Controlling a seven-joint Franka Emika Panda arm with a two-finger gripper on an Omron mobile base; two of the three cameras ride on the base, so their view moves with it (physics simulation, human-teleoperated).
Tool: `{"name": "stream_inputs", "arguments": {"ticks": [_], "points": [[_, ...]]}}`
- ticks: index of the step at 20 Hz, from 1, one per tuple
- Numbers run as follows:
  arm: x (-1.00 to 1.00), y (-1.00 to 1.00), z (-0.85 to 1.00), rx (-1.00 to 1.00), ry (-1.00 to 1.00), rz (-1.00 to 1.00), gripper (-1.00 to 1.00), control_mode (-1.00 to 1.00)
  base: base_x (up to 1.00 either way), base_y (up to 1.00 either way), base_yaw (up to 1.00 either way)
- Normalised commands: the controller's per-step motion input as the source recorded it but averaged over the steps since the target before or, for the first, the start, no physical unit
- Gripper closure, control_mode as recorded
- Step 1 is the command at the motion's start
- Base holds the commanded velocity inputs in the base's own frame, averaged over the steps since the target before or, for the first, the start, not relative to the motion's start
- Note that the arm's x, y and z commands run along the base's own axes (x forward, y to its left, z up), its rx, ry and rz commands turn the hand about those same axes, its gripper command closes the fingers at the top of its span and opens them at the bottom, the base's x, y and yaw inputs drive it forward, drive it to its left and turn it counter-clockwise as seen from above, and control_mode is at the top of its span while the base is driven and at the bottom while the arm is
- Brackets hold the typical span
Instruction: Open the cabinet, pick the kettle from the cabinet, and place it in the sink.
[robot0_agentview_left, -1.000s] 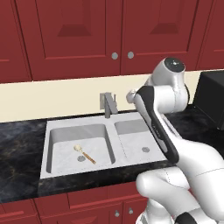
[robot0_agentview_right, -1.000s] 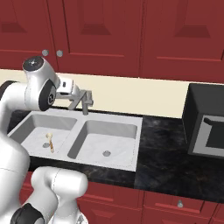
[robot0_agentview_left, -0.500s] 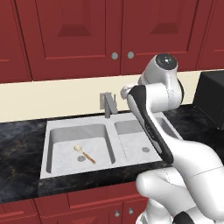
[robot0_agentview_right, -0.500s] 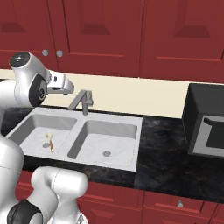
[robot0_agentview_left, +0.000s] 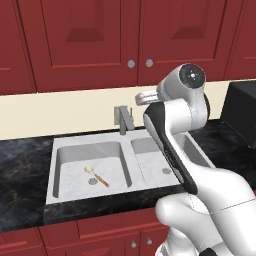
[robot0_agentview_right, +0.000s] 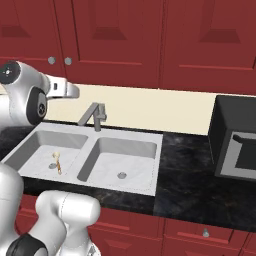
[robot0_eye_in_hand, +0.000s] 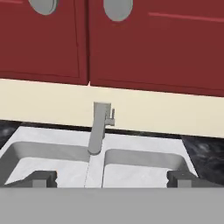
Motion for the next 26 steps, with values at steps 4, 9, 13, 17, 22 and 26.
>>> {"name": "stream_inputs", "arguments": {"ticks": [4,9,13,17,22,26], "points": [[0.05,0.03,0.27,0.00,-0.16,0.00,-1.00,-1.00,0.00,0.00,0.00],[0.08,0.00,0.36,0.01,0.00,0.00,-1.00,-1.00,0.00,0.00,0.00],[0.10,0.00,0.37,0.03,0.00,0.00,-1.00,-1.00,0.00,0.00,0.00],[0.14,0.00,0.34,0.01,0.00,0.00,-1.00,-1.00,0.00,0.00,0.00],[0.21,0.00,0.24,0.00,0.00,0.00,-1.00,-1.00,0.00,0.00,0.00],[0.23,0.00,0.20,0.02,0.00,0.00,-1.00,-1.00,0.00,0.00,0.00]]}}
